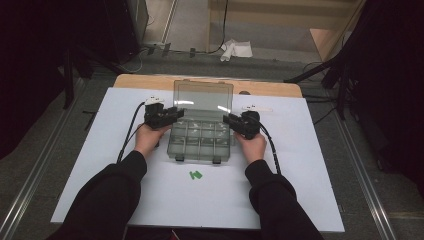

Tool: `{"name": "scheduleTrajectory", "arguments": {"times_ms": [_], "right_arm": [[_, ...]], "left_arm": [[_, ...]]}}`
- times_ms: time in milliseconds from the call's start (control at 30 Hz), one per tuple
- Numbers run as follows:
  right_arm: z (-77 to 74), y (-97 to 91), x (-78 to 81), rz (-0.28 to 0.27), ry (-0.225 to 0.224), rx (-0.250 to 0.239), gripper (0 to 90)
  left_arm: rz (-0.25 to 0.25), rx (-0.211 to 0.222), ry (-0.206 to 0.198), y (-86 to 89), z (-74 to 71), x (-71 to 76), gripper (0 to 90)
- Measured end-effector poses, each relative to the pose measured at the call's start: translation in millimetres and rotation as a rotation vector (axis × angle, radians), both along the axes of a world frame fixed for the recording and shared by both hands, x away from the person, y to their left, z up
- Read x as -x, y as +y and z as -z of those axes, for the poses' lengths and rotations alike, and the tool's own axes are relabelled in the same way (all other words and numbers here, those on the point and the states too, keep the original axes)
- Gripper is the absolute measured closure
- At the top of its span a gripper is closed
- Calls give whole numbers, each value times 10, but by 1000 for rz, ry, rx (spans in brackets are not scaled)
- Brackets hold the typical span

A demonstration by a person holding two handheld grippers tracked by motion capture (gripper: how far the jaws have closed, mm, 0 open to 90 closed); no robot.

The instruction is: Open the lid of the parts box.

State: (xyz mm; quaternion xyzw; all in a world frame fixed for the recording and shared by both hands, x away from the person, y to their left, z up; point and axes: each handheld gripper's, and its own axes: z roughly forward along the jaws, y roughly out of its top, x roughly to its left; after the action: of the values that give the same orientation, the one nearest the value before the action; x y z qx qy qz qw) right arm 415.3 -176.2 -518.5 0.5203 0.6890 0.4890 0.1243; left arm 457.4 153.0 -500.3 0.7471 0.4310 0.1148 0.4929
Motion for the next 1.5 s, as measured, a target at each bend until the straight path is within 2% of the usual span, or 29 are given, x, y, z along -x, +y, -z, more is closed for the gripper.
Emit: {"name": "scheduleTrajectory", "arguments": {"times_ms": [267, 367, 567, 667, 1300, 1500], "right_arm": [[18, -3, -24, 1, 14, -19, 654], [24, -11, -33, -2, 27, -40, 623], [32, -25, -46, -3, 38, -53, 589], [38, -35, -60, -1, 55, -66, 563], [62, -62, -91, 2, 97, -104, 487], [69, -71, -103, 4, 109, -111, 459]], "left_arm": [[-7, 1, 16, -4, 21, -10, 558], [-6, 12, 23, -3, 36, -16, 551], [-9, 25, 53, 14, 60, -31, 547], [-11, 11, 64, 14, 71, -36, 536], [-19, 3, 77, 15, 77, -43, 534], [-23, 22, 94, 25, 81, -49, 503]]}}
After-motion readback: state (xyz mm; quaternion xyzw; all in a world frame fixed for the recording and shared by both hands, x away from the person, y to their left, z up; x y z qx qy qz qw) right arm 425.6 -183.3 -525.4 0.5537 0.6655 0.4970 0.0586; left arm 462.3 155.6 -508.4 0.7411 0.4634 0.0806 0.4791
